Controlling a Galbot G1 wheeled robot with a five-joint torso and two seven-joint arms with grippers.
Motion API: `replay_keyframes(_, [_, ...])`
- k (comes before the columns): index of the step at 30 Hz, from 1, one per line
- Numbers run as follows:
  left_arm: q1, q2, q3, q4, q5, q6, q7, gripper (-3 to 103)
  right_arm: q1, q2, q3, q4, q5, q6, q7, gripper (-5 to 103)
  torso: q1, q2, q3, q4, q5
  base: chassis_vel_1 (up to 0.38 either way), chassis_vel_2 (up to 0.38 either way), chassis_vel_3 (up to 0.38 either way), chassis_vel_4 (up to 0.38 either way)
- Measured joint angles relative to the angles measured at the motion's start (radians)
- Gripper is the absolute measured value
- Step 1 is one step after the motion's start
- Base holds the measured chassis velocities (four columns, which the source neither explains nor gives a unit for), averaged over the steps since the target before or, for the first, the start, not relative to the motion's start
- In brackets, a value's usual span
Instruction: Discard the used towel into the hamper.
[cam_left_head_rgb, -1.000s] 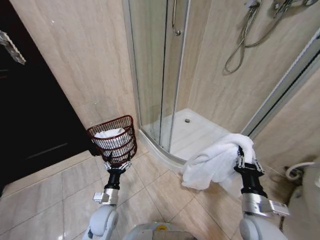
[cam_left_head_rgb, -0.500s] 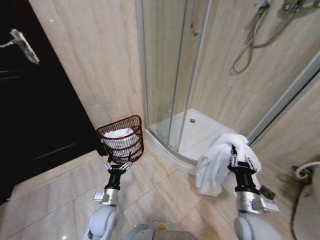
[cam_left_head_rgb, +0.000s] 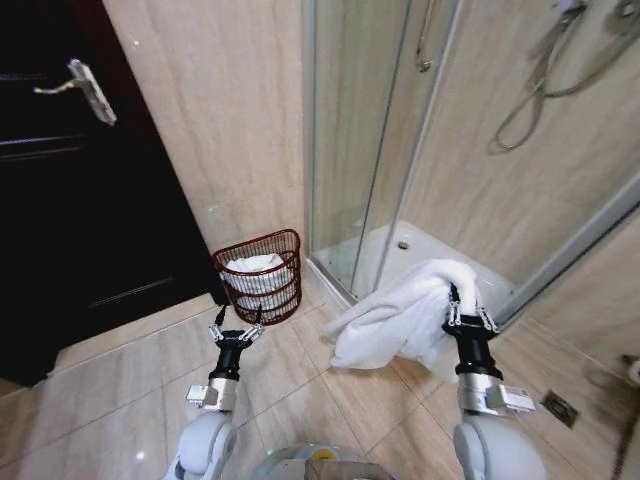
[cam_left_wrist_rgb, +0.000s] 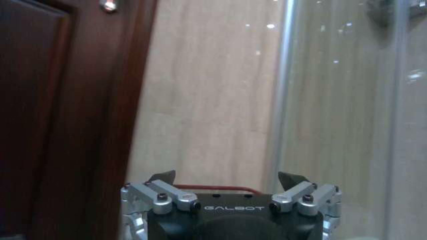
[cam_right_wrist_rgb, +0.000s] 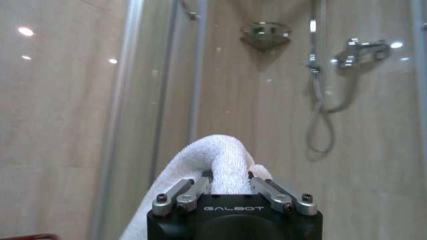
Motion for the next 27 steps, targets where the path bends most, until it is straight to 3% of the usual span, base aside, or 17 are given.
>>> replay_keyframes(8, [0.003,0.001,-0.01,0.014,0.01,-0.019,0.008,100,-0.013,-0.032,-0.012,0.009,-0.022,-0.007,0.038,18,0.0,0.0,0.0,-0.0001,0.0001,0.109,0.116,0.098,0.1])
replay_keyframes(16, [-0.013,-0.013,0.002,0.015,0.031,-0.029,-0.027,100,-0.001,-0.048,0.012,0.017,-0.008,-0.03,0.033,18,0.0,0.0,0.0,0.0004,0.0,0.096,0.098,0.1,0.117])
replay_keyframes(27, [0.006,-0.019,0.003,0.013,0.042,-0.042,-0.031,100,-0.006,-0.051,-0.009,0.016,-0.007,-0.042,0.021,18,0.0,0.0,0.0,0.0001,-0.0002,0.032,0.039,-0.018,-0.033])
